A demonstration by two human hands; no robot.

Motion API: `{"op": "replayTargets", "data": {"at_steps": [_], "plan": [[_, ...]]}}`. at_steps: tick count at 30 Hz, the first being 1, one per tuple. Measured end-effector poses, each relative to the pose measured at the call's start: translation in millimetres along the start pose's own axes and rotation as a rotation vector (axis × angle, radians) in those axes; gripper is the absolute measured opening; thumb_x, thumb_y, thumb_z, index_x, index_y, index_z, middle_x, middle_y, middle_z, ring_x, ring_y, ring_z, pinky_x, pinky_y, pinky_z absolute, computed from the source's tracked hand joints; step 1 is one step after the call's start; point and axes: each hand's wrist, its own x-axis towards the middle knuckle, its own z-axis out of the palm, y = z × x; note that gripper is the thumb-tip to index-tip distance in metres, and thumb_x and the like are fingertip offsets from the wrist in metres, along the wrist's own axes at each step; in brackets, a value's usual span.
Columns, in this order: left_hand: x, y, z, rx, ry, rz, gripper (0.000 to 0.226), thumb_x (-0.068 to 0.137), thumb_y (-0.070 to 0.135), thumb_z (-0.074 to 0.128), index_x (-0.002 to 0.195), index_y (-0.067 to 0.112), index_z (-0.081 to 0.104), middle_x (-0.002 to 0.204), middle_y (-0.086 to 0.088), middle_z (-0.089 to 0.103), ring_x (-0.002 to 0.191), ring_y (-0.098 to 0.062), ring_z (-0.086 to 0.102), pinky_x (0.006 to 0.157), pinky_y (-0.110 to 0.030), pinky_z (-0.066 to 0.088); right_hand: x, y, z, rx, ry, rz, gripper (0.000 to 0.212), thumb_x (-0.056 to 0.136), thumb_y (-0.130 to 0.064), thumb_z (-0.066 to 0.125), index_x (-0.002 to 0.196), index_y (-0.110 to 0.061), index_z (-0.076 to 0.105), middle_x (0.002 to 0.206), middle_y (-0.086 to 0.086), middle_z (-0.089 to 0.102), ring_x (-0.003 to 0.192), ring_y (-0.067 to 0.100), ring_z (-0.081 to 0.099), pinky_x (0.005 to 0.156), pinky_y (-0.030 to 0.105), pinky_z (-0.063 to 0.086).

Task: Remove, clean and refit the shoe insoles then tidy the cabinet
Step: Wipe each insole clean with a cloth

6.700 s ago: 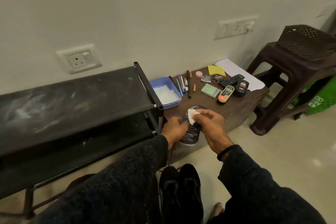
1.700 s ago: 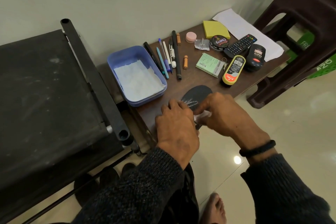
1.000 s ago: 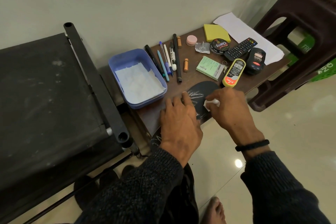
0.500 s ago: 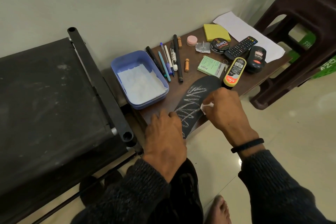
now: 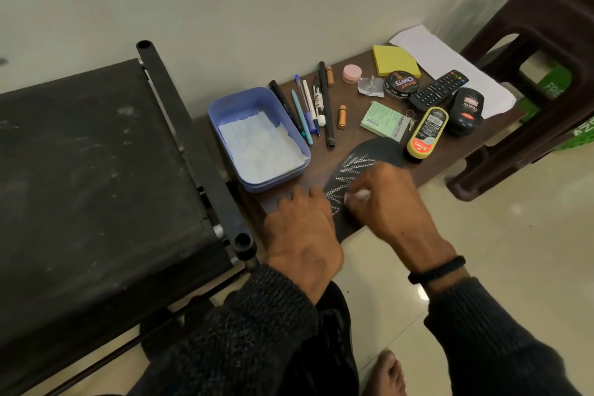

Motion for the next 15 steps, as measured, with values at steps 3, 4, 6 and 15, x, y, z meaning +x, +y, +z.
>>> {"op": "replayTargets", "data": {"at_steps": [3, 4, 6, 15], "plan": [[0, 1, 1, 0.013, -0.008, 0.001, 0.083, 0.079, 0.042, 0.083, 0.141, 0.018, 0.033, 0.140, -0.009, 0.041, 0.128, -0.029, 0.045, 0.092, -0.043, 0.049, 9, 13, 0, -0.031, 0.171, 0.028, 0.013, 0.092, -0.019, 0.070, 0.101, -0.013, 0.078, 0.103, 0.008, 0.067, 0.093, 0.023, 0.064, 0.078, 0.040, 0.057], [0, 1, 1, 0.016, -0.011, 0.002, 0.084, 0.078, 0.042, 0.083, 0.141, 0.018, 0.033, 0.140, -0.009, 0.041, 0.129, -0.029, 0.045, 0.092, -0.043, 0.049, 9, 14, 1, -0.051, 0.192, 0.034, 0.014, 0.093, -0.018, 0.068, 0.102, -0.011, 0.077, 0.105, 0.009, 0.066, 0.094, 0.024, 0.062, 0.079, 0.039, 0.055], [1, 1, 1, 0.016, -0.024, 0.002, 0.085, 0.078, 0.043, 0.083, 0.142, 0.018, 0.032, 0.140, -0.009, 0.041, 0.129, -0.029, 0.045, 0.094, -0.043, 0.049, 9, 9, 2, -0.102, 0.195, 0.039, 0.014, 0.095, -0.017, 0.066, 0.099, -0.009, 0.077, 0.104, 0.010, 0.062, 0.091, 0.023, 0.057, 0.074, 0.035, 0.049], [9, -3, -4, -0.040, -0.048, -0.022, 0.082, 0.079, 0.042, 0.082, 0.141, 0.023, 0.032, 0.140, -0.010, 0.042, 0.128, -0.030, 0.047, 0.093, -0.042, 0.047, -18, -28, 2, -0.008, -0.119, -0.191, 0.014, 0.086, -0.008, 0.070, 0.097, -0.014, 0.076, 0.098, 0.001, 0.064, 0.088, 0.017, 0.063, 0.065, 0.021, 0.049]]}}
